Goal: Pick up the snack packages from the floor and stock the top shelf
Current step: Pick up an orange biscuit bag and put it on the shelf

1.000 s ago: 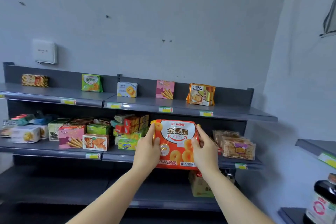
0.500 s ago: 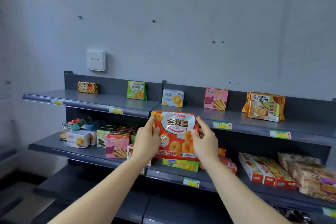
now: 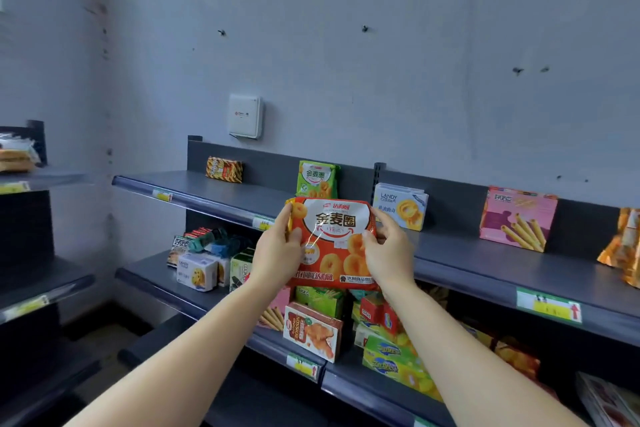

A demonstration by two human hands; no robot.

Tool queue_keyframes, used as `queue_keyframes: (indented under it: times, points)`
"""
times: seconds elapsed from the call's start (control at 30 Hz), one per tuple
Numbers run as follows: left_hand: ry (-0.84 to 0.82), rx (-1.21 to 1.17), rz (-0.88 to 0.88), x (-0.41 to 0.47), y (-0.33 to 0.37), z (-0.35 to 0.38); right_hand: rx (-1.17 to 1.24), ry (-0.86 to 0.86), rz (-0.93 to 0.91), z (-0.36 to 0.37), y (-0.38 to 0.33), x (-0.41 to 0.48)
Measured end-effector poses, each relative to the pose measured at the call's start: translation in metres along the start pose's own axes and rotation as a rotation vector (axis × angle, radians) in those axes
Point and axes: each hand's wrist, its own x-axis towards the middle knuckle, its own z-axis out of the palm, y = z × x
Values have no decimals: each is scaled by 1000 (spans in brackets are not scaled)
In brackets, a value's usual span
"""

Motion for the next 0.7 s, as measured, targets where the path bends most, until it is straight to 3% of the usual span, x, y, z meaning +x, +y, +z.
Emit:
queue_keyframes:
  times: [0.3, 0.7]
  points:
    - [-28, -108, -46, 107, -40, -2, -35, -19, 11, 77, 14, 86]
    - [-197, -184, -23, 280, -92, -11, -104, 84, 25, 188, 22, 200]
